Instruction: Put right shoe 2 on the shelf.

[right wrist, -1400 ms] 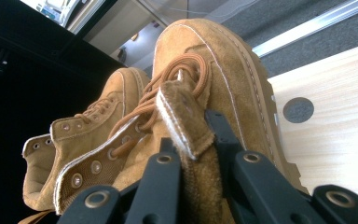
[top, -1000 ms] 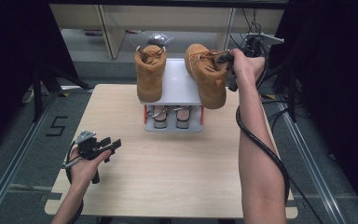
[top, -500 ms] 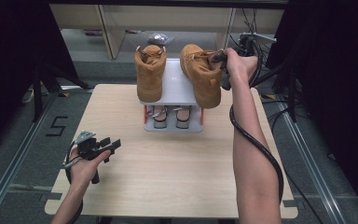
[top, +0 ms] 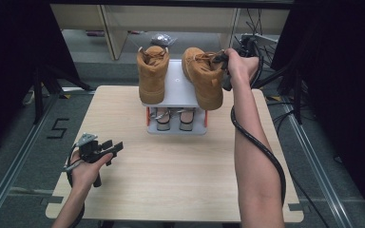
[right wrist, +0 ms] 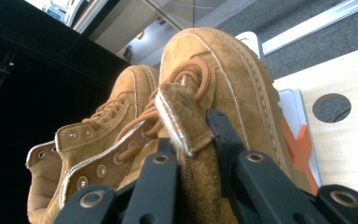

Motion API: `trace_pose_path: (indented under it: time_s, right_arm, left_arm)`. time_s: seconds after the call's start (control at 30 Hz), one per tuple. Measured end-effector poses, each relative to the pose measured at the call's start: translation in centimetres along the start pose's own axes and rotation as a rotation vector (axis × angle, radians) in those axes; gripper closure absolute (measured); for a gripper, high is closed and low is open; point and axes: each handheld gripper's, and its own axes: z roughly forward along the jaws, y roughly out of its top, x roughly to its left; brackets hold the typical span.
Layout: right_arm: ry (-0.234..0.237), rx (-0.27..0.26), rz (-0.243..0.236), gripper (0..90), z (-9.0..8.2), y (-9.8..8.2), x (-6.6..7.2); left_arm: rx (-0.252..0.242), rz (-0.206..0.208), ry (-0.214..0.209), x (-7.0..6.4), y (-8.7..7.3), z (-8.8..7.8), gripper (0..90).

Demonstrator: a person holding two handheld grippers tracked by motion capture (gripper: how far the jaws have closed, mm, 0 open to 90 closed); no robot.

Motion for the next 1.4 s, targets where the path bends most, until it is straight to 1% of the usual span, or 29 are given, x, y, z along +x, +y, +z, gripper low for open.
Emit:
trace_pose_path:
  time_s: [0.03,0.17,0.2,0.23,0.27,0.3,0.33,0.37,0.4,0.47,0.5,0.57,0.6,0.63,0.67,0.7,0.73,0.77,0.8,0.9,0.93,1.03,1.1,1.13,1.2,1.27,1.3,1.33,1.4]
  right_arm:
    - [-0.012,-0.001,0.013,80.8,0.1,0.1,0.0]
    - [-0.015,0.001,0.019,77.1,0.3,0.3,-0.1]
    - [-0.031,0.015,0.018,76.5,0.3,0.4,0.1]
    - [-0.041,0.016,-0.012,75.7,0.4,0.5,0.1]
    - [-0.03,0.016,-0.014,74.1,0.4,0.5,0.2]
    - [-0.043,0.024,-0.024,71.2,0.4,0.5,0.4]
    - [-0.023,0.014,-0.032,68.5,0.4,0.6,0.4]
    - [-0.023,0.01,-0.041,67.0,0.4,0.6,0.4]
    - [-0.017,0.003,-0.064,65.6,0.3,0.6,0.2]
    - [-0.015,-0.002,-0.056,61.9,0.3,0.6,0.3]
    - [-0.015,-0.015,-0.087,59.5,0.4,0.5,0.2]
    - [0.0,-0.007,-0.07,53.4,0.4,0.4,0.3]
    - [-0.01,-0.013,-0.089,51.8,0.5,0.4,0.3]
    - [-0.009,-0.002,-0.069,50.6,0.5,0.3,0.6]
    - [-0.013,-0.016,-0.094,49.1,0.6,0.2,0.5]
    - [-0.018,-0.016,-0.102,47.8,0.5,0.2,0.5]
    - [-0.018,-0.013,-0.083,46.7,0.5,0.1,0.8]
    - [-0.02,-0.026,-0.112,45.7,0.5,0.1,0.8]
    - [-0.017,-0.02,-0.119,45.1,0.3,0.1,0.9]
    - [-0.023,-0.035,-0.139,44.0,0.0,0.1,1.1]
    - [-0.018,-0.028,-0.119,43.8,-0.2,0.1,1.3]
    - [-0.023,-0.063,-0.144,42.9,-0.5,0.1,1.5]
    - [-0.01,-0.067,-0.146,41.2,-0.9,0.1,1.6]
    - [-0.009,-0.073,-0.16,41.2,-1.0,0.1,1.5]
    - [-0.007,-0.078,-0.151,41.2,-1.4,0.1,1.5]
    - [0.005,-0.089,-0.164,41.2,-1.7,0.1,1.1]
    - [0.012,-0.089,-0.152,41.3,-2.0,0.1,1.1]
    - [0.011,-0.094,-0.168,41.9,-2.1,0.1,1.0]
    - [0.024,-0.092,-0.145,43.0,-2.6,0.1,1.0]
  left_arm:
    - [0.001,0.001,0.0,0.0,0.0,0.0,45.5]
    - [-0.001,0.0,0.0,0.0,0.0,0.1,45.5]
    - [0.0,0.001,0.001,0.0,0.0,0.1,45.6]
    - [0.0,0.001,0.001,0.0,0.0,0.1,45.6]
    - [0.001,0.0,0.001,0.0,0.0,0.1,45.6]
    - [0.001,0.0,0.0,0.0,0.0,0.1,45.5]
    - [0.0,0.0,0.001,0.0,-0.1,0.1,45.6]
    - [0.0,0.0,0.001,0.0,-0.1,0.1,45.5]
    - [0.001,-0.001,0.001,0.0,-0.1,0.1,45.5]
    - [0.003,0.0,0.0,-0.1,-0.1,0.1,45.5]
    - [0.002,-0.001,-0.002,-0.1,-0.1,0.1,45.5]
    - [0.006,0.004,-0.003,-0.1,-0.2,0.1,45.5]
    - [0.005,0.001,-0.001,-0.1,-0.2,0.1,45.5]
    - [0.003,0.0,-0.001,-0.1,-0.2,0.1,45.5]
    - [0.003,-0.001,-0.001,-0.1,-0.1,0.1,45.5]
    - [0.0,-0.003,0.0,0.0,-0.1,0.1,45.5]
    - [0.0,-0.003,0.002,0.0,-0.1,0.0,45.4]
    - [0.001,-0.003,0.002,0.0,-0.1,0.0,45.4]
    - [0.001,-0.004,0.002,0.0,-0.1,0.0,45.5]
    - [0.004,-0.003,0.006,0.0,-0.2,0.0,45.4]
    - [0.002,-0.003,0.0,0.0,-0.2,0.0,45.5]
    - [0.001,-0.003,0.001,0.0,-0.2,0.0,45.4]
    - [0.001,-0.007,0.003,0.0,-0.2,0.0,45.4]
    - [0.0,-0.008,0.003,0.0,-0.2,0.0,45.4]
    - [0.003,-0.007,0.004,0.1,-0.2,0.0,45.4]
    - [0.004,-0.006,0.001,0.1,-0.3,0.1,45.4]
    - [0.003,-0.007,0.001,0.1,-0.3,0.1,45.4]
    - [0.002,-0.007,0.001,0.0,-0.3,0.1,45.4]
    - [0.001,-0.009,0.001,0.0,-0.3,0.1,45.4]
